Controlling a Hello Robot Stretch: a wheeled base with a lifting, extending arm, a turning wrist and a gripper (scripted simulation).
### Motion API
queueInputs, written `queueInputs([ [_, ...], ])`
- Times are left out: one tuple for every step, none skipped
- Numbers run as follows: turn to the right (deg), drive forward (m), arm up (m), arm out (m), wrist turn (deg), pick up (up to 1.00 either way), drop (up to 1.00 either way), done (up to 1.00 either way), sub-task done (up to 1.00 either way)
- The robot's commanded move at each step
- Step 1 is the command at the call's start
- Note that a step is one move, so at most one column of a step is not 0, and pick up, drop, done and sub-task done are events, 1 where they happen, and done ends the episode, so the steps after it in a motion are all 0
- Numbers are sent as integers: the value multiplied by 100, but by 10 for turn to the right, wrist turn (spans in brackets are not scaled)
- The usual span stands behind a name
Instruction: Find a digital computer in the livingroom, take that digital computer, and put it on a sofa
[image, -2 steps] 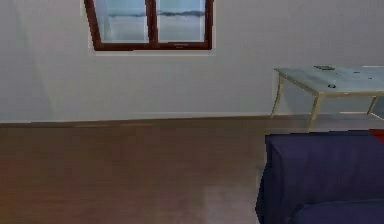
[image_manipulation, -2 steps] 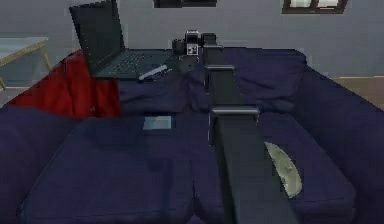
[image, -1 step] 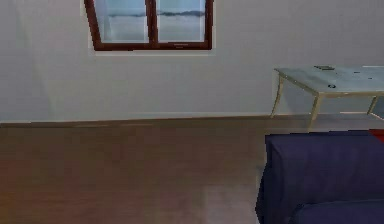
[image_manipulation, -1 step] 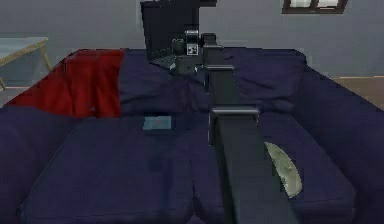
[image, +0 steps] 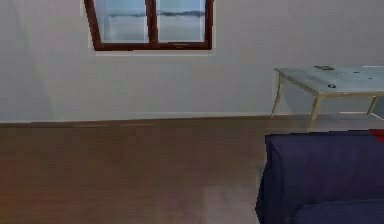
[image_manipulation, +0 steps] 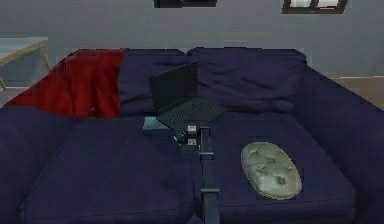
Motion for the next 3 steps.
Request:
queueInputs([
  [0, 0, -32, 0, 0, 0, 0, 0, 0],
  [0, 0, 0, 0, 0, 0, 100, 0, 0],
  [0, 0, 10, 0, 0, 0, 0, 0, 0],
])
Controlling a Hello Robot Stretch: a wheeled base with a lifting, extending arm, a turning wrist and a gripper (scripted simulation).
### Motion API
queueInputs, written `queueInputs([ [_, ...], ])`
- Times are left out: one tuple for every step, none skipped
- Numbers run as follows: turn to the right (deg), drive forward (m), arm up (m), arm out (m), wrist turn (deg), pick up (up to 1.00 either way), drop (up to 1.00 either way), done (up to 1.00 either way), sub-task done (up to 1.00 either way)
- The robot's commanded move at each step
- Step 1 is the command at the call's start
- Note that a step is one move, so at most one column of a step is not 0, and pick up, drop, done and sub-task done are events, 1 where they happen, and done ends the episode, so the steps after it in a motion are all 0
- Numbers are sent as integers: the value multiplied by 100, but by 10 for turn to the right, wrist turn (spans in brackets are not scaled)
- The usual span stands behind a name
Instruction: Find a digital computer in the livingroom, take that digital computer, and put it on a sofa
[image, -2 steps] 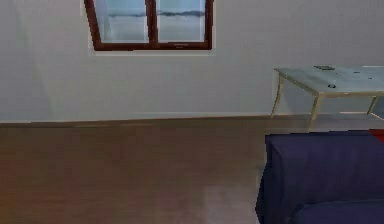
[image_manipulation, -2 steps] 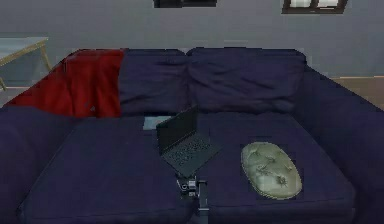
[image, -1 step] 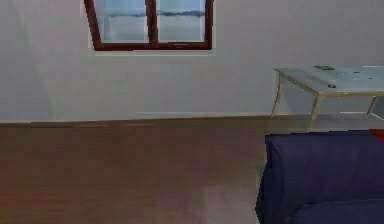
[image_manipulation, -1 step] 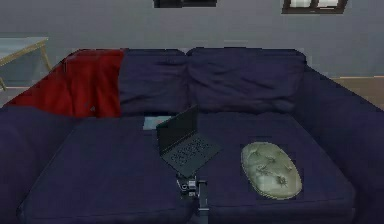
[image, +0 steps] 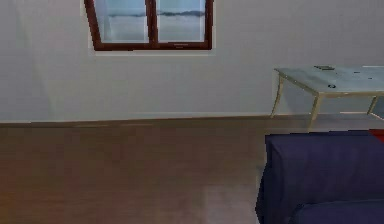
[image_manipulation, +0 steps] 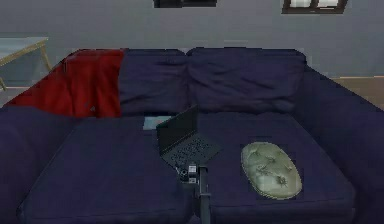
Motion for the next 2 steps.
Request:
queueInputs([
  [0, 0, 0, -8, 0, 0, 0, 0, 0],
  [0, 0, 0, 0, 0, 0, 0, 100, 0],
])
